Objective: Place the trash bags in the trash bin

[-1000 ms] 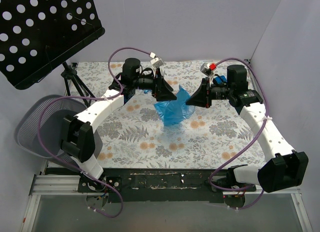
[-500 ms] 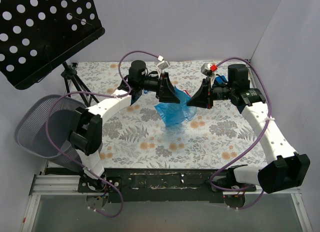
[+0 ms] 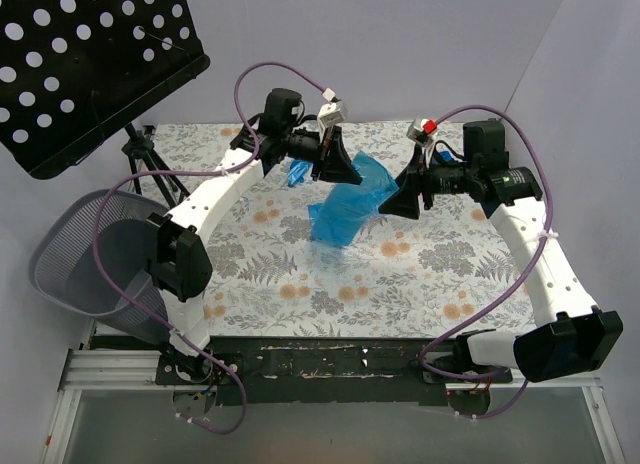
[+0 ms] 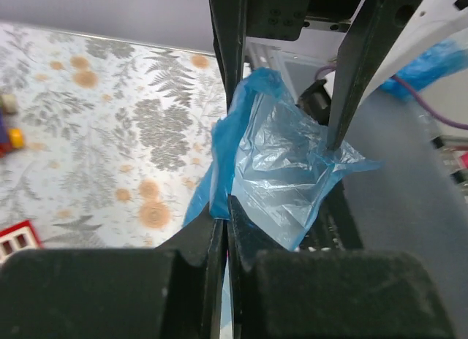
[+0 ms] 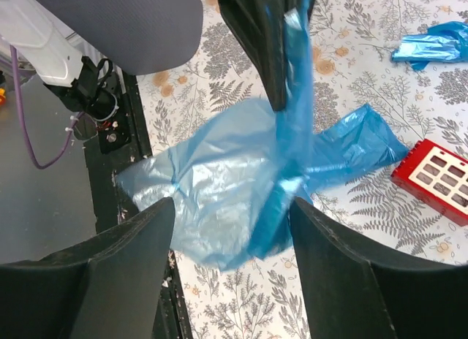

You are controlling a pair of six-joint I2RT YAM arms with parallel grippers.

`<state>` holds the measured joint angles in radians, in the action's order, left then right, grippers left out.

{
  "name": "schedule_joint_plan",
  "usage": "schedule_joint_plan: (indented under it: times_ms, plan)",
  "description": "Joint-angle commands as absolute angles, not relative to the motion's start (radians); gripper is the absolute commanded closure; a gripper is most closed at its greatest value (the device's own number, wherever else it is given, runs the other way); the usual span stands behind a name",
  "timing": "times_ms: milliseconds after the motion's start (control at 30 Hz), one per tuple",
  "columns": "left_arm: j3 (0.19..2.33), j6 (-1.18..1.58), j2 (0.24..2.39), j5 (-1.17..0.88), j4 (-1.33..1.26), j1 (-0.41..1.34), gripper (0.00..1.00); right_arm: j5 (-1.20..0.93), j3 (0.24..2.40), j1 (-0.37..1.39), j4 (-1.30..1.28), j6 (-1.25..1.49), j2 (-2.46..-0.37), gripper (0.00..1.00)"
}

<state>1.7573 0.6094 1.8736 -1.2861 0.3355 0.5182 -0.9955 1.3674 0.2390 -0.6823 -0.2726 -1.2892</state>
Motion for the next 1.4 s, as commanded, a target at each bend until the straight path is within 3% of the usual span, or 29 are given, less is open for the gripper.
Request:
schedule_joint_plan:
  times_ms: [0,267,1033,1367]
  plan:
    - [1.903,0.099,1.897,-1.198,0.882,0.512,1.0,-0.969,1.375,0.232,-0.652,-0.226,-1.256,0.29]
    - [2.005,-0.17,1.91,-1.083,1.149,0.515,1.0,-0.963,1.385,0.225,-0.581,-0.184,-1.282,0.31]
    - [1.925,-0.123,1.83,-1.075,1.023,0.515,1.0,-0.959,1.305,0.233,-0.561,-0.155,-1.344,0.39]
    - [1.901,-0.097,1.813,-1.078,0.989,0.515,1.0,-0.968,1.279,0.247,-0.537,-0.133,-1.365,0.49]
